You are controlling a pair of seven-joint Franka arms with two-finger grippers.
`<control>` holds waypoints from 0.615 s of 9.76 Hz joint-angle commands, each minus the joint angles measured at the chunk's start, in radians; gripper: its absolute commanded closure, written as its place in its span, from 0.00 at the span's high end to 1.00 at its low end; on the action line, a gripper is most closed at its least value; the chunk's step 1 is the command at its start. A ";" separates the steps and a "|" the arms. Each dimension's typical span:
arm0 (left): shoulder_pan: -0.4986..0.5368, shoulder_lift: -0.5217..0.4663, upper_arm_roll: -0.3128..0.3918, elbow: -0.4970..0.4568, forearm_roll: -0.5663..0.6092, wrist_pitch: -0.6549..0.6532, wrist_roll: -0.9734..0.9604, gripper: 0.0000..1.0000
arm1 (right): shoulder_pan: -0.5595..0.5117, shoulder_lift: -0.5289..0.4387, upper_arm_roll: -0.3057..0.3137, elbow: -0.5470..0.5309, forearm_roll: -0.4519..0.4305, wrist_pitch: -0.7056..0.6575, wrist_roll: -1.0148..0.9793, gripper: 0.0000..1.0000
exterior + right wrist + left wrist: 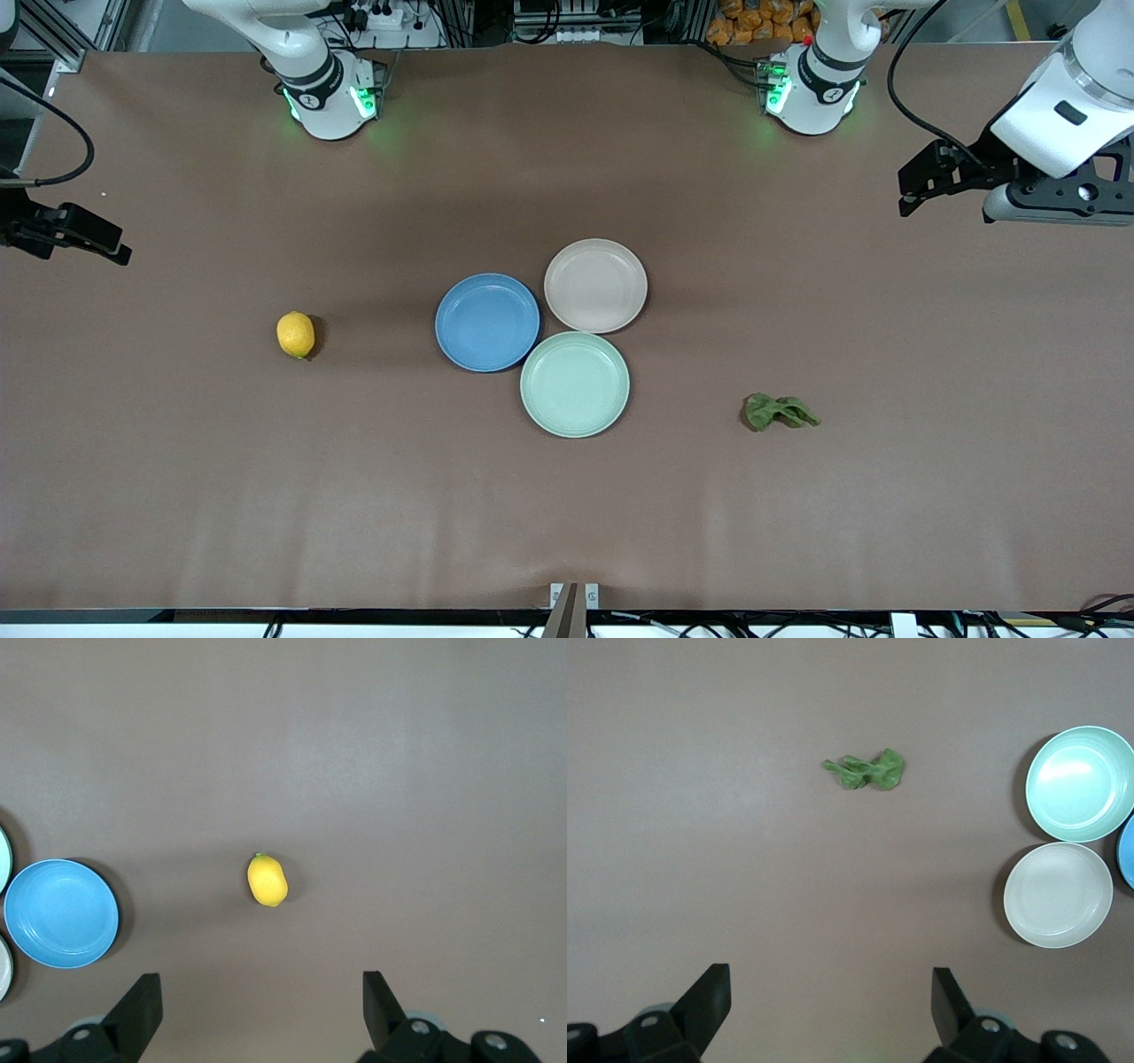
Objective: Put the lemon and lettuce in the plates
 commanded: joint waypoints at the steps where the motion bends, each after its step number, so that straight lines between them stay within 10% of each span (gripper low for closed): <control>1: 0.005 0.004 -0.002 0.011 0.005 -0.017 0.030 1.00 | -0.010 0.008 0.009 0.018 0.013 -0.014 0.015 1.00; 6: -0.004 0.016 -0.007 0.009 0.019 -0.017 0.018 1.00 | -0.010 0.008 0.009 0.018 0.013 -0.014 0.015 1.00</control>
